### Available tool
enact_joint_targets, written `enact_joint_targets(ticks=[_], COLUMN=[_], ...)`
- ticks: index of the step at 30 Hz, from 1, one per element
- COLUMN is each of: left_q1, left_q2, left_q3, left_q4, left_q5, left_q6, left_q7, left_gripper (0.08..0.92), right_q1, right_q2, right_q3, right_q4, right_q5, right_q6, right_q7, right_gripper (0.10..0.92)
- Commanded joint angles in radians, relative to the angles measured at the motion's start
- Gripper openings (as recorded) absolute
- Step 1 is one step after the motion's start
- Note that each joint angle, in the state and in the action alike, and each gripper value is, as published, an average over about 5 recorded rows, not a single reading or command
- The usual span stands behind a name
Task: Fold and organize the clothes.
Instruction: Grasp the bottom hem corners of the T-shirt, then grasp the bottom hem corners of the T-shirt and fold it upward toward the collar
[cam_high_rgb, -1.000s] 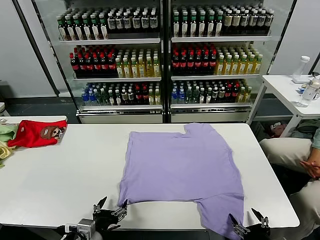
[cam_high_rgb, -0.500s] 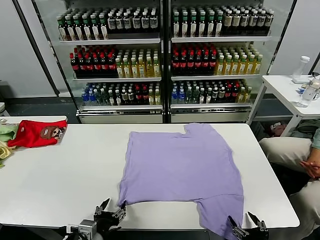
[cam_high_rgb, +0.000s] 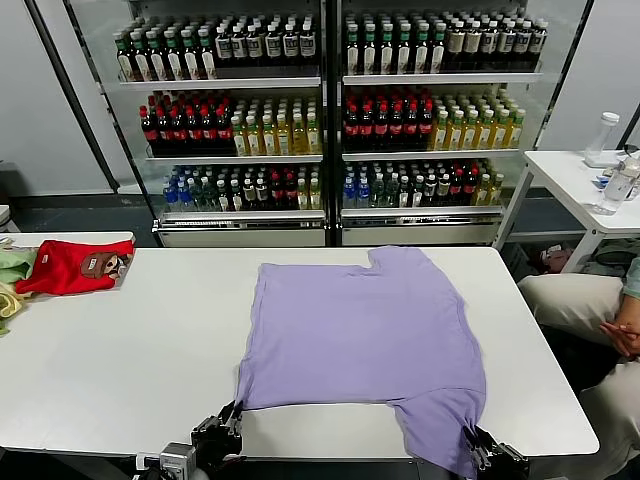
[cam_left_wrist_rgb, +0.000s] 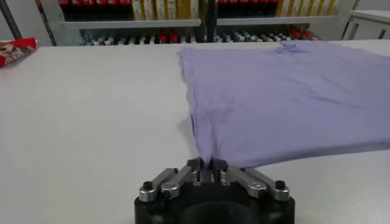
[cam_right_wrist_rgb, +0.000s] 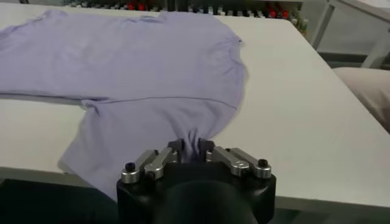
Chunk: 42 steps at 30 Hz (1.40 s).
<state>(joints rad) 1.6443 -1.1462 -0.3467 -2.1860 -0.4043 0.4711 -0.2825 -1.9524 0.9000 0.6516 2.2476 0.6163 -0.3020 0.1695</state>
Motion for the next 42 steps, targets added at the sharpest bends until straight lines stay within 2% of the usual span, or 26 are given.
enact_joint_targets(ticks=[1,4,11,22,26,29,36,42], left_q1=[0.005,0.039,0.225,0.449,0.476,0.401,0.063,-0.133], left_q2=[0.012,0.022,0.045,0.045,0.039,0.046,0.001,-0.016], left_q3=[-0.060,-0.089,-0.130,-0.196,-0.200,-0.221,-0.214,-0.187], left_q4=[-0.024,-0.065,-0.225,-0.347,-0.371,-0.339,-0.173,0.007], left_q5=[-0.022,-0.049,-0.051,0.003,0.025,-0.014,-0.051,-0.038], left_q6=[-0.013,-0.014,-0.005,-0.024,-0.046,-0.055,-0.075,-0.089], left_q7=[0.020,0.021,-0.010,-0.089,-0.107,-0.074,0.056,0.089], left_gripper=[0.104,0.084,0.084,0.084,0.084,0.084,0.084,0.084], right_q1=[0.009,-0.045,-0.158,-0.192,-0.180,-0.092,0.217,0.363], right_q2=[-0.016,-0.024,-0.024,-0.034,-0.031,-0.040,-0.094,-0.080], right_q3=[0.034,0.078,0.190,0.162,0.153,0.135,0.045,-0.062], right_q4=[0.046,0.093,0.219,0.236,0.245,0.226,0.101,0.011], right_q5=[0.034,0.042,0.037,0.015,0.011,0.018,0.065,0.047], right_q6=[0.008,0.013,0.014,0.014,0.017,0.011,-0.027,-0.072], right_q7=[-0.003,-0.014,-0.010,-0.006,-0.004,0.003,0.021,0.032], right_gripper=[0.113,0.113,0.113,0.113,0.113,0.113,0.113,0.113])
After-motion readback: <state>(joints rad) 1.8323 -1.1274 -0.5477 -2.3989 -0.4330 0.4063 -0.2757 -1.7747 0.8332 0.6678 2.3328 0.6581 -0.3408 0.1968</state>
